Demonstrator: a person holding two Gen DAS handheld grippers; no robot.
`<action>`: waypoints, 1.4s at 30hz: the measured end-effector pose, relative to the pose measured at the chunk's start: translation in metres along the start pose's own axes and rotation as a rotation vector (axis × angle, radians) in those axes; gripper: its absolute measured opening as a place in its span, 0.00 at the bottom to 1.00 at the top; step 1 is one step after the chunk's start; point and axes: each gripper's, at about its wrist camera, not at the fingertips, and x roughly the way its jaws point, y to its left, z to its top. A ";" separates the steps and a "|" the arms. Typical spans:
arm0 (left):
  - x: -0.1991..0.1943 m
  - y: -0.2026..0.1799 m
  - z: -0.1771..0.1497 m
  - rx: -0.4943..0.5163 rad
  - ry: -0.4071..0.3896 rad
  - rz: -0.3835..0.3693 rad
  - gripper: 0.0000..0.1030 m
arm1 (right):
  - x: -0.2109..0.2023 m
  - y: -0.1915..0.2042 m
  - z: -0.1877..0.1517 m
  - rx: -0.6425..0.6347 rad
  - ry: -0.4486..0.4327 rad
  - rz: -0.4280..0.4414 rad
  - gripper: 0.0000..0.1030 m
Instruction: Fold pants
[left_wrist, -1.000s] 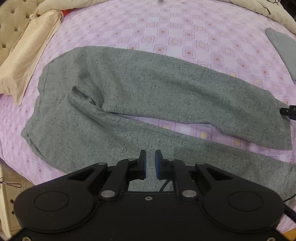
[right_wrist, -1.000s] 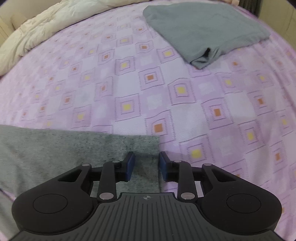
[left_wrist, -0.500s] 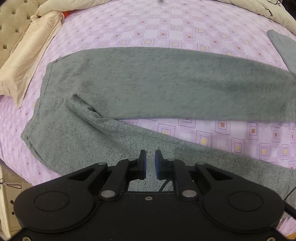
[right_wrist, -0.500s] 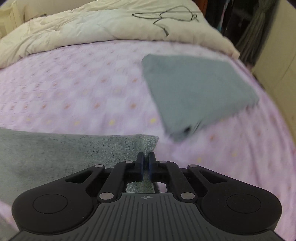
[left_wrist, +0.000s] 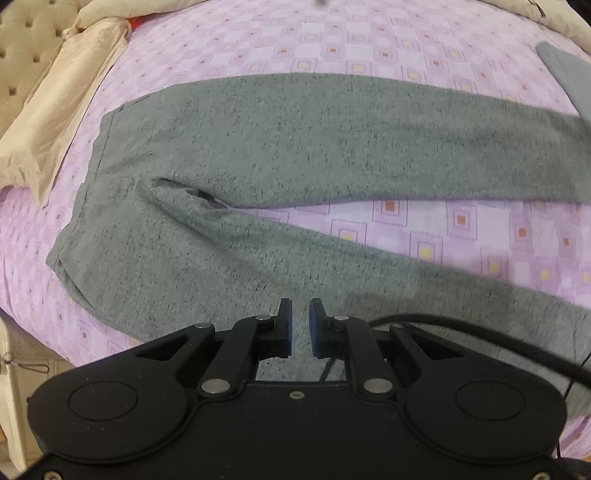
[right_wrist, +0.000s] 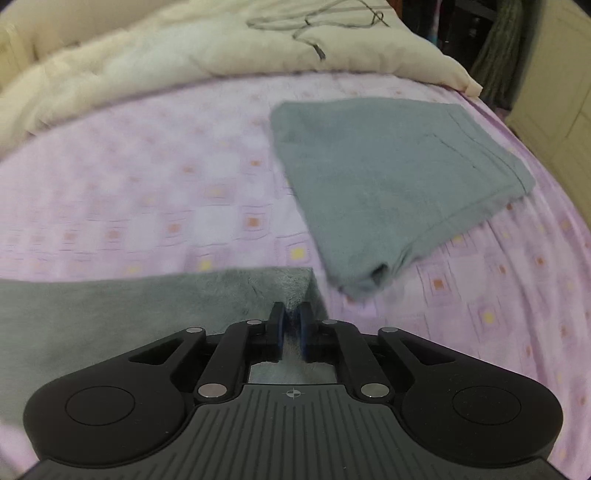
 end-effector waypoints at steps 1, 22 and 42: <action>0.002 -0.001 -0.002 0.015 0.001 0.002 0.20 | -0.014 -0.004 -0.011 0.009 0.003 0.025 0.11; 0.004 -0.011 -0.034 0.172 -0.012 -0.022 0.20 | -0.058 -0.021 -0.178 0.156 0.274 0.018 0.39; 0.029 0.053 -0.038 0.146 -0.044 0.059 0.20 | -0.088 -0.023 -0.146 0.225 0.075 -0.076 0.40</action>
